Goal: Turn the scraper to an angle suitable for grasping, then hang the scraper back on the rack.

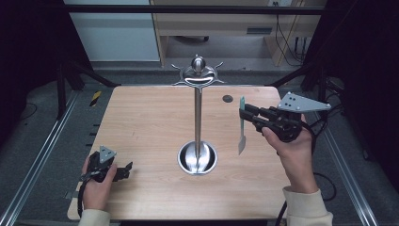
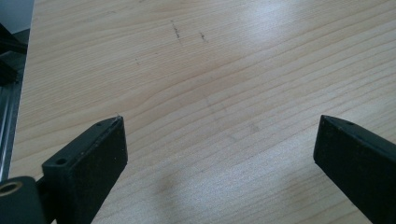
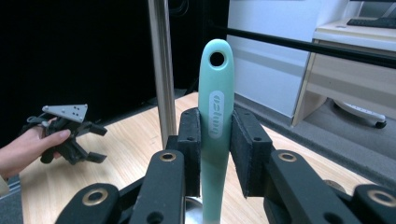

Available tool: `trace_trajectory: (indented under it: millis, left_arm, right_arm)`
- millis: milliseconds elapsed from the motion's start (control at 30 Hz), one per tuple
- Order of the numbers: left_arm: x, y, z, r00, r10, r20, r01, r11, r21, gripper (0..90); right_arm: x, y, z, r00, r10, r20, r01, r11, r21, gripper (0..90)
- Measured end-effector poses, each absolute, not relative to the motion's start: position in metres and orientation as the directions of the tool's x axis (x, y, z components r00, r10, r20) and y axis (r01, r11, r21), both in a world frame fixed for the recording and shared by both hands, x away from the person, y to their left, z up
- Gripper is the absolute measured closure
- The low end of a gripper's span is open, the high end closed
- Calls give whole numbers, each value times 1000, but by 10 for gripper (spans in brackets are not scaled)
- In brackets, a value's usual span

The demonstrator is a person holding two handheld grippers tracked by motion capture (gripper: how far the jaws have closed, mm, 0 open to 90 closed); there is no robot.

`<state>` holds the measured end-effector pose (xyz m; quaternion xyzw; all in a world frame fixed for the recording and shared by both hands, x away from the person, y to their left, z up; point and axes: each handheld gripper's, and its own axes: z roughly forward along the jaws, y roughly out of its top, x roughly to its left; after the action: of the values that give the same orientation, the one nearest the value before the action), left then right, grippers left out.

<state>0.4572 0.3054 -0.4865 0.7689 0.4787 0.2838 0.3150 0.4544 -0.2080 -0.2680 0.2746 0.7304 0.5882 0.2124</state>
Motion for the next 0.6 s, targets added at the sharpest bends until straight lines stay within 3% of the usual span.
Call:
trace_trajectory:
  millis: [600]
  left_arm:
    - [457, 307, -485, 375, 917, 134, 554, -338, 761, 26]
  right_arm:
    - [442, -203, -254, -760, 650, -1, 93, 109, 990, 744]
